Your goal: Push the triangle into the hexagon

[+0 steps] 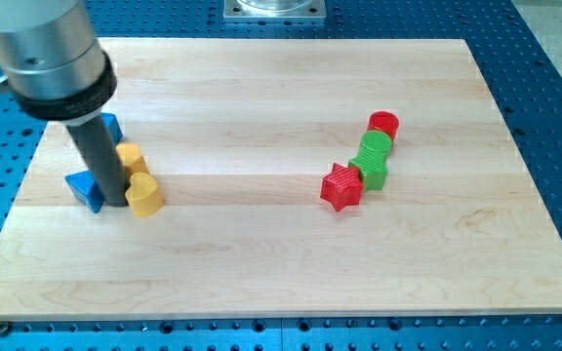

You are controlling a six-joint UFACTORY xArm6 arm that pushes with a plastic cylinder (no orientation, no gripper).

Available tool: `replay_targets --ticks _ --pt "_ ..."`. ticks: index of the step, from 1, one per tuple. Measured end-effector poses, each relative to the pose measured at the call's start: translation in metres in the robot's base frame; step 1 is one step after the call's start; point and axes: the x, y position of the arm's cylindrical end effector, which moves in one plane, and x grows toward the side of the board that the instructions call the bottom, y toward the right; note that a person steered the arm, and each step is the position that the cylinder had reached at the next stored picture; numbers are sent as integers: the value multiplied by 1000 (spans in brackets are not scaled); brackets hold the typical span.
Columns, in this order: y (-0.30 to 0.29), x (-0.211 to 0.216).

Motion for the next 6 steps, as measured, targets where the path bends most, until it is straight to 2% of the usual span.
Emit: replay_targets --ticks 1,2,3,5,6 --pt "-13 63" --pt "-37 55" --pt "-64 24" --pt "-6 12" --pt "3 1"
